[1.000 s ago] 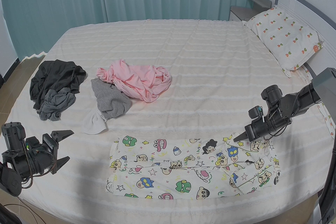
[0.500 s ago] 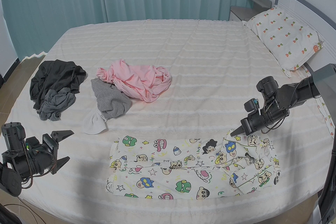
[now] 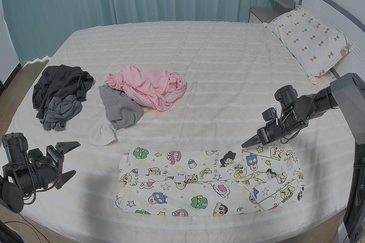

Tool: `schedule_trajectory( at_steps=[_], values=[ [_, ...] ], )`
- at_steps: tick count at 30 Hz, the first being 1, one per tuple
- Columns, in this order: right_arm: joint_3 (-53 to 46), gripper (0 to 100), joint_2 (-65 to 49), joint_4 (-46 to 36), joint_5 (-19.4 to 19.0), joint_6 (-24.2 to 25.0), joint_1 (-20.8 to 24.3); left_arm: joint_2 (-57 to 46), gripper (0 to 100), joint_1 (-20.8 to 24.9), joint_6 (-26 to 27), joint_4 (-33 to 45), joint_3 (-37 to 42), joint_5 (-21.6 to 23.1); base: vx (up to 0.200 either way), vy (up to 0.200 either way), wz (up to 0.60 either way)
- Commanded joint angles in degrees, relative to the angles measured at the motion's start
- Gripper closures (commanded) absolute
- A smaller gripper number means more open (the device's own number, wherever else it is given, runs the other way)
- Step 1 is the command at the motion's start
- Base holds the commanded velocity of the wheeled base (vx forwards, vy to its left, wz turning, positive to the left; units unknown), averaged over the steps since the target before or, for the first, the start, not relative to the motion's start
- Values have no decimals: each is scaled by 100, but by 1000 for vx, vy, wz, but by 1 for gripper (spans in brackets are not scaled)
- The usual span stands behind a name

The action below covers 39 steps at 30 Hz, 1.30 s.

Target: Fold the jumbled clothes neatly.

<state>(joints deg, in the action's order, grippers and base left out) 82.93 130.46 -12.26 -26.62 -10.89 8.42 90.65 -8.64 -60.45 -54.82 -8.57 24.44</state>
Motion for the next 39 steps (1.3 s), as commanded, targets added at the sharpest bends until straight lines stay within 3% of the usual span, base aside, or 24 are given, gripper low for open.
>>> schedule_trajectory(
  at_steps=[1, 9, 12, 21, 30, 39],
  values=[
    [-137, 0, -214, 66, -45, 43, -210, -3, 0, 12, -2, -2, 4, -1, 0, 0, 0],
    [-875, 0, -1111, 532, -141, 544, -464, -30, 0, 73, -2, -2, 40, -1, 0, 0, 0],
    [-1763, 0, -1744, 901, -475, 667, -447, -39, 0, 73, -2, -2, 40, -1, 0, 0, 0],
    [-3073, 0, -2069, 1692, -862, 974, -420, -39, 0, 82, -19, -2, 48, -1, 0, 0, 0],
    [-3108, 0, -1260, 2184, -871, 1036, -464, -39, 0, 82, -19, -2, 57, -1, 0, 0, 0],
    [-2686, 0, -434, 3037, -888, 1704, -623, -39, 0, 82, -19, -2, 57, -1, 0, 0, 0]
  ],
)
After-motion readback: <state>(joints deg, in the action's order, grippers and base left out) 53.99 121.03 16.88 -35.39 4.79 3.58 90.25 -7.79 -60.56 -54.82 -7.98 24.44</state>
